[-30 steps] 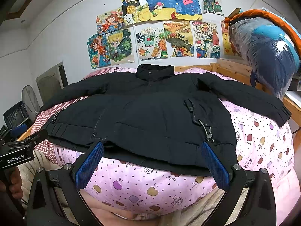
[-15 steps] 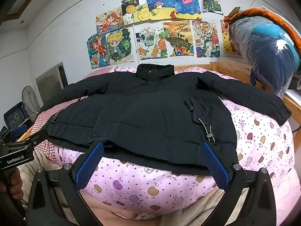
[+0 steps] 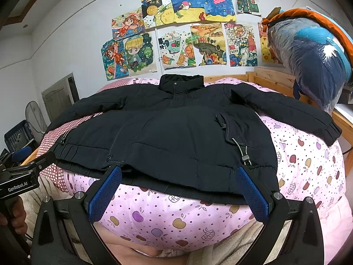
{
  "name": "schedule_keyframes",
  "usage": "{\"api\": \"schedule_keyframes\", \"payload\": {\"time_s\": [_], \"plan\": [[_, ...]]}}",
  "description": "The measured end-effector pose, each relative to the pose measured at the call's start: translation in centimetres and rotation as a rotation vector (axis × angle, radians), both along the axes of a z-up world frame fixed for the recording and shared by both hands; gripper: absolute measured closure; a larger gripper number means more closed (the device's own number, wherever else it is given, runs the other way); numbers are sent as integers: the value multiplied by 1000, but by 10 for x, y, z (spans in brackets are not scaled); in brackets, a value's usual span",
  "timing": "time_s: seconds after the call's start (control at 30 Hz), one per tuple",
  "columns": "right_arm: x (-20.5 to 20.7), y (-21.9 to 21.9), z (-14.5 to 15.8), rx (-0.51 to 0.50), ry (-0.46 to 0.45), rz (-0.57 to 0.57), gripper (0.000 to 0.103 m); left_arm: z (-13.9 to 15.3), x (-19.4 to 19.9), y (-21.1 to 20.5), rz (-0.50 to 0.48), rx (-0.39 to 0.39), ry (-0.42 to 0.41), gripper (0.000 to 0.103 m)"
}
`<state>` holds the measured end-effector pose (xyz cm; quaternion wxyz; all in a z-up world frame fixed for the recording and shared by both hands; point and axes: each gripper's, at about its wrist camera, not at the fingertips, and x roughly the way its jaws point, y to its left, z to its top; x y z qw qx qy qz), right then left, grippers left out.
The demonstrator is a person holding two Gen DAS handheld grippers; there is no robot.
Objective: Fold large clothes
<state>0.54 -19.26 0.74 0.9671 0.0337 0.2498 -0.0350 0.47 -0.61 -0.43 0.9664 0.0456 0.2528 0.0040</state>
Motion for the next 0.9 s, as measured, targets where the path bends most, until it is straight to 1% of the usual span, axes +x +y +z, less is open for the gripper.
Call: {"api": "schedule_keyframes", "payload": {"time_s": [0.9], "plan": [[1,-2,0,1,5,0,1,0,-2,-1,-3,2,1,0]]}}
